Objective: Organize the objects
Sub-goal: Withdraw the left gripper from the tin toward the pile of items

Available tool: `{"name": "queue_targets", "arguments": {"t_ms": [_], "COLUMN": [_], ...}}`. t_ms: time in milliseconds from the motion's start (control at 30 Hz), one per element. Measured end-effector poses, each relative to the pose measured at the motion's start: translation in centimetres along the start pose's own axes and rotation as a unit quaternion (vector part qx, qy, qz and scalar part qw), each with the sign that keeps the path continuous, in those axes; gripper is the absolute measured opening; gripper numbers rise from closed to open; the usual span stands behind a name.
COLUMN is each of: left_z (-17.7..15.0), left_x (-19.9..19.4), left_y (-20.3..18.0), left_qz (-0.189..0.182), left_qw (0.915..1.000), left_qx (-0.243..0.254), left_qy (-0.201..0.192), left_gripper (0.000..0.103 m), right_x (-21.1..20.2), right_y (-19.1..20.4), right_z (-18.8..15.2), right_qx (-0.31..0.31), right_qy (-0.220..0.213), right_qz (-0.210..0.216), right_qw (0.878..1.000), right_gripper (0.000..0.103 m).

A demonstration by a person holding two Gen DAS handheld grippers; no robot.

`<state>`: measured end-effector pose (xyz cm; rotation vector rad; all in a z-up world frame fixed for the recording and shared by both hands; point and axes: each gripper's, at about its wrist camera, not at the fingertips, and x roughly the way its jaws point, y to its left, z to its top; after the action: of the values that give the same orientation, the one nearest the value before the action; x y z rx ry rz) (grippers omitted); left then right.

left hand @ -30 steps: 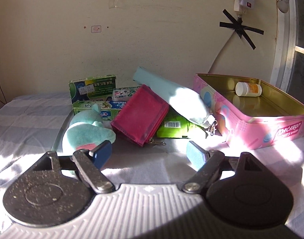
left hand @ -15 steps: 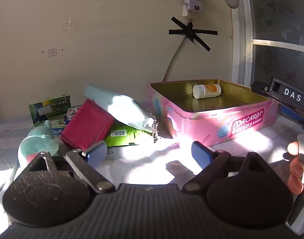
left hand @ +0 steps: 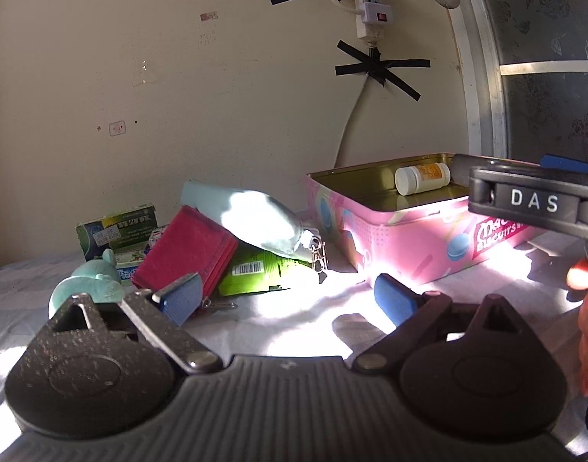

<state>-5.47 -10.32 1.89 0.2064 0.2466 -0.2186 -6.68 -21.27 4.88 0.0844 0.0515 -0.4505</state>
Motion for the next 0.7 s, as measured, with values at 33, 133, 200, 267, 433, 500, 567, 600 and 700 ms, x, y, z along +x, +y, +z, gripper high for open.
{"name": "queue_targets", "arguments": {"t_ms": [33,133,200,267,433,500,567,600,700], "left_z": [0.0,0.0,-0.1,-0.1,-0.1,-0.2,-0.2,-0.2,0.1], "left_x": [-0.1,-0.2,-0.2,-0.2,0.5,0.4,-0.1,-0.4,-1.3], "left_y": [0.0,0.6,1.0,1.3,0.9,0.9,1.4,1.8,3.8], "left_qz": [0.001,0.010,0.018,0.022,0.010,0.015,0.018,0.022,0.027], "left_qw": [1.0000,0.9998,0.9994,0.9989,0.9990,0.9991,0.9989,0.9987,0.9978], "left_qx": [0.000,-0.016,-0.030,-0.041,-0.030,-0.029,-0.040,-0.044,-0.058], "left_qy": [-0.003,-0.006,-0.004,-0.001,0.031,0.027,0.015,0.012,0.018], "left_gripper": [0.101,0.103,0.103,0.103,0.103,0.103,0.103,0.103,0.103], "right_x": [0.0,0.0,-0.1,-0.2,-0.1,0.0,0.4,0.6,0.7], "right_y": [0.3,0.6,0.4,0.4,0.5,0.5,0.8,1.1,2.2], "right_z": [0.0,0.0,0.0,0.0,0.1,0.1,0.1,0.1,0.1], "right_qx": [-0.007,-0.013,-0.006,-0.003,-0.005,-0.007,-0.017,-0.025,-0.052], "right_qy": [-0.001,-0.001,-0.003,-0.004,-0.003,0.001,0.010,0.015,0.018], "right_qz": [0.002,0.003,-0.001,-0.004,-0.009,-0.011,-0.007,-0.003,0.014], "right_qw": [1.000,1.000,1.000,1.000,1.000,1.000,1.000,1.000,0.998], "right_gripper": [0.103,0.103,0.102,0.102,0.102,0.102,0.102,0.102,0.098]}}
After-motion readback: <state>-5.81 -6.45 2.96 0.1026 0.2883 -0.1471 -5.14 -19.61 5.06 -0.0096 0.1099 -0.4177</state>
